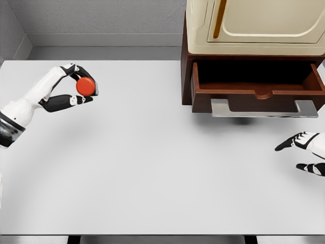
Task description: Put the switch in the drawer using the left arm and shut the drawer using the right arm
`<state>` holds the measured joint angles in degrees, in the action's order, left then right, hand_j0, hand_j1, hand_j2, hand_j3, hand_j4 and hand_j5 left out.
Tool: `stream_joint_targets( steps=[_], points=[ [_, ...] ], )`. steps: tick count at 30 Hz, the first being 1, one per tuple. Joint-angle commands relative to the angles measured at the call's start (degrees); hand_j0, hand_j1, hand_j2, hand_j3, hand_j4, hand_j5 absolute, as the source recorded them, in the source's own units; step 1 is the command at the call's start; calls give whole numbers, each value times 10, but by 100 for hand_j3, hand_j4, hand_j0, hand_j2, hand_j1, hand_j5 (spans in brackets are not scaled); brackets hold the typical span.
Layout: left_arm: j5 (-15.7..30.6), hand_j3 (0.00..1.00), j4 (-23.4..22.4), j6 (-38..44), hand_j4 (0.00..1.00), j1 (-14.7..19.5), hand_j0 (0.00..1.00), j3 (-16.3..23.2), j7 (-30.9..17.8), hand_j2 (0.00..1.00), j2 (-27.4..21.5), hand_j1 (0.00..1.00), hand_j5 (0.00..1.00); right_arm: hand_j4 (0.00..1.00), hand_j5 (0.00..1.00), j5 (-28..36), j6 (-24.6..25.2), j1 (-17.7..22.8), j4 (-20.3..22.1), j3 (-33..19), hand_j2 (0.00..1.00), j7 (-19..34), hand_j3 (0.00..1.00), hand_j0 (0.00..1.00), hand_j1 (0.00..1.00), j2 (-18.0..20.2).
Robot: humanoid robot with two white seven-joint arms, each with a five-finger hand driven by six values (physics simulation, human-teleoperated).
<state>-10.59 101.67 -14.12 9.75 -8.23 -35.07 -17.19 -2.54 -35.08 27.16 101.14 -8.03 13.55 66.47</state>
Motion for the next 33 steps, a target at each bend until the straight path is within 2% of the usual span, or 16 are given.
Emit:
stream_joint_targets(
  steps=[1,9,14,26,29,32,33],
  points=[
    [-1,33,8,2,33,1,33,11,1,33,8,33,33,73,73,4,1,0,0,-1,73,0,73,73,73,1],
    [-24,33,11,1,33,29,33,37,1,33,63,33,33,73,73,3,1,0,0,-1,73,0,73,73,73,1],
    [-25,31,14,1,31,49,31,63,1,31,67,31,31,73,73,3,1,0,0,-1,73,-1,73,73,73,1],
    [-59,31,14,1,31,93,31,109,1,31,122,31,31,73,73,3,1,0,0,-1,73,-1,73,73,73,1],
    [-102,31,14,1,31,109,31,117,1,31,151,31,31,73,73,3,1,0,0,-1,73,-1,73,73,73,1],
    [-117,31,14,1,31,120,31,126,1,31,160,31,31,73,73,3,1,0,-1,-1,73,-1,73,73,73,1],
    [-135,31,14,1,31,125,31,130,1,31,172,31,31,73,73,3,1,0,-1,-1,73,-1,73,73,73,1]
  ],
)
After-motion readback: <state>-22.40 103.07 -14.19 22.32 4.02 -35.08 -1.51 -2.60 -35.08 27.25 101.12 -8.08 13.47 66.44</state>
